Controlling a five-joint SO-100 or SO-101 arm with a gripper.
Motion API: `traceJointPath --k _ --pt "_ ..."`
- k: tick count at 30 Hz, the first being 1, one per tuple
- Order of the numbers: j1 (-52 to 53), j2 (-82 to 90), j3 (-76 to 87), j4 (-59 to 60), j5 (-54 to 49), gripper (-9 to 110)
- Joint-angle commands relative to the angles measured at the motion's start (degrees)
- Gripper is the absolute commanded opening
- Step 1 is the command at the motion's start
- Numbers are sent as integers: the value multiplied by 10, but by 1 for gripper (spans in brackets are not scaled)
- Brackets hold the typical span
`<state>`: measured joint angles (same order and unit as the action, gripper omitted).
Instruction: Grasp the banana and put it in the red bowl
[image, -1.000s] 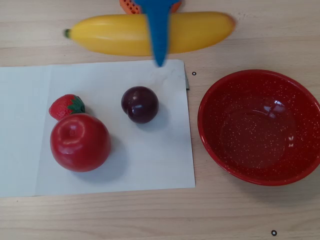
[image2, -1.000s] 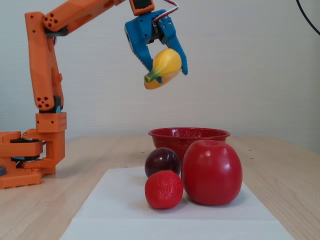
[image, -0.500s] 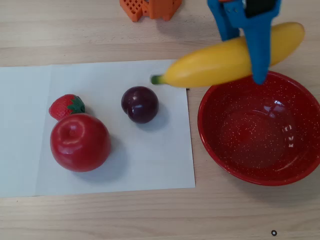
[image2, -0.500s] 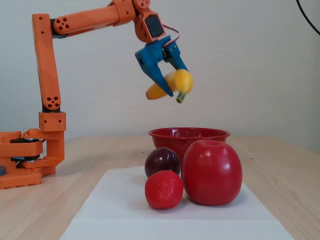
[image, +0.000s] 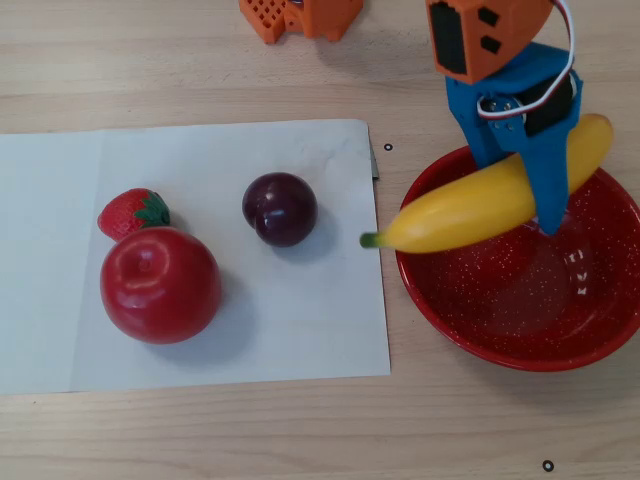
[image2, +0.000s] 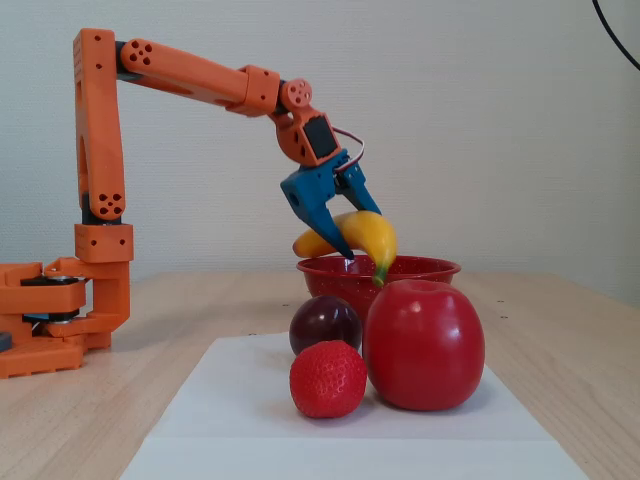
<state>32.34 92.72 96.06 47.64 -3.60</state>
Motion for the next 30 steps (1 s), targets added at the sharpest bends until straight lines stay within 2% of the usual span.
traceJointPath --k 1,3,8,12,18,20,23,27,30 --pt "14 24 -11 -63 36 0" --pt "16 17 12 -93 60 1" --pt "9 6 38 -120 84 25" --pt "3 8 -2 -54 67 36" --pt "-9 21 -80 57 40 43" --pt "-12 30 -109 89 32 40" --pt "-21 45 -159 134 21 29" --pt "-32 67 -228 202 26 4" --pt "-46 88 -263 256 32 0"
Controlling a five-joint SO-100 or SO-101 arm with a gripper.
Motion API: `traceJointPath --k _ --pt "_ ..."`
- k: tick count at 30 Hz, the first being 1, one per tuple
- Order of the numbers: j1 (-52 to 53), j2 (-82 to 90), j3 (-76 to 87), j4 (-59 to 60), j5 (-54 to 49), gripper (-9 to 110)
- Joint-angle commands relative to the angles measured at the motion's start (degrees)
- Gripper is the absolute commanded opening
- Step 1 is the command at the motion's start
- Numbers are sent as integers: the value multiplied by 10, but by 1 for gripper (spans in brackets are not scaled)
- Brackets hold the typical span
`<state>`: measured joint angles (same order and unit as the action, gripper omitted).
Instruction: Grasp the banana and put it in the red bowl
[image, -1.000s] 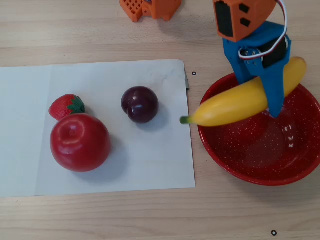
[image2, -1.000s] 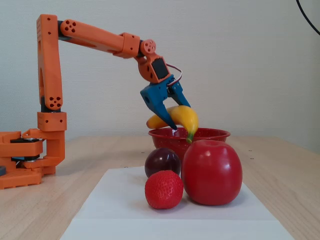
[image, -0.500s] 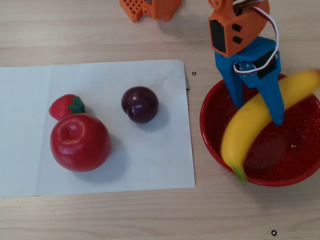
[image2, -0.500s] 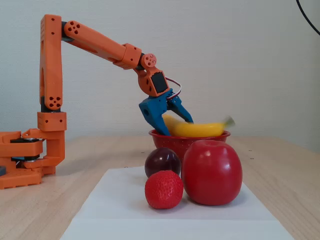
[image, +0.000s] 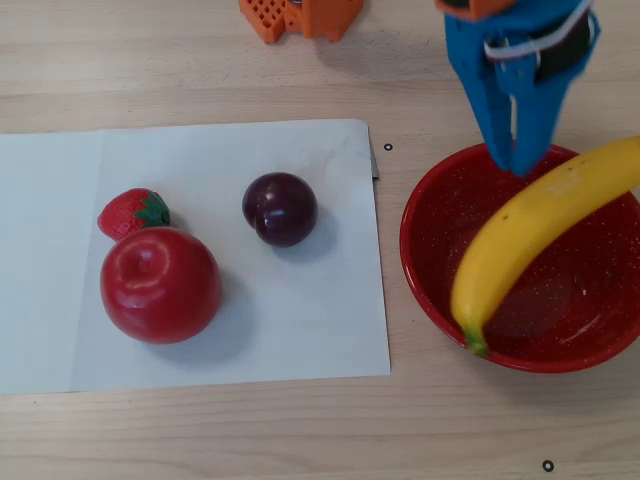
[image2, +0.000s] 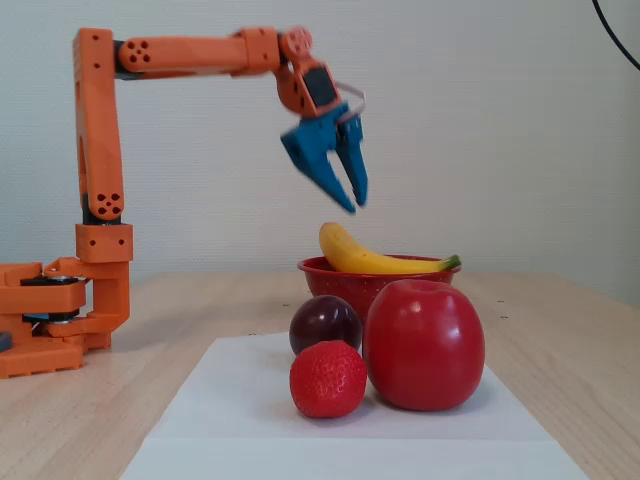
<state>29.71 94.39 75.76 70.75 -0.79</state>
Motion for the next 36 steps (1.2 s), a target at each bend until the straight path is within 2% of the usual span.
traceJointPath --k 1,11,19,29,36 --pt "-25 79 -68 43 6 0" --pt "-108 192 -54 174 -3 0" --pt "-192 331 59 184 -29 0" --pt "-293 594 418 17 -4 0" --pt "-307 734 616 -80 -36 0"
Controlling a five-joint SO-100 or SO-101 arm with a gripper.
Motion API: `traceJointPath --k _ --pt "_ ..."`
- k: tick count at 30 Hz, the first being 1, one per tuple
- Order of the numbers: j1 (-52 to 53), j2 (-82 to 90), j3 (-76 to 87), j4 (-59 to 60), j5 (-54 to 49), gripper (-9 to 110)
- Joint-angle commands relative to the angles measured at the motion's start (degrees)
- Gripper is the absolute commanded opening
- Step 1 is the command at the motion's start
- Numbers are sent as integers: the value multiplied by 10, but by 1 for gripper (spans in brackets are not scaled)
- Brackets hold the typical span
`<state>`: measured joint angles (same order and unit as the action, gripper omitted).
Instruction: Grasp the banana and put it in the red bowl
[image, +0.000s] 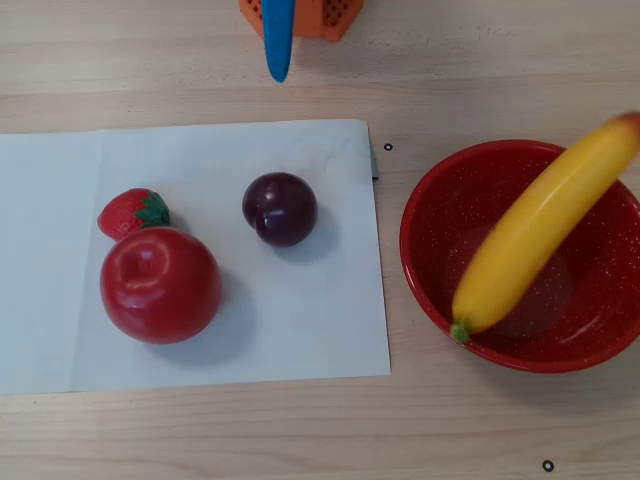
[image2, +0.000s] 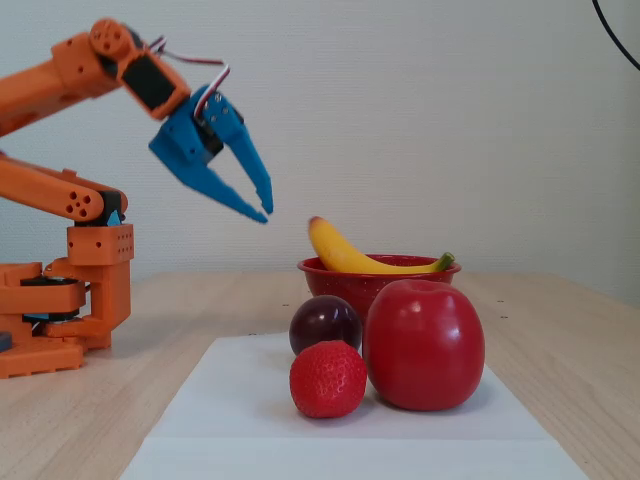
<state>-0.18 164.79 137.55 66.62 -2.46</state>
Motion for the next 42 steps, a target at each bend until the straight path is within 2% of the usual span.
traceJointPath --k 1,13,20,32,42 --pt "-5 47 27 -60 -27 0" --pt "64 169 294 -310 -59 0" --pt "64 237 414 -374 -58 0" --pt "40 239 424 -142 -67 0" --pt "29 238 424 -138 -72 0"
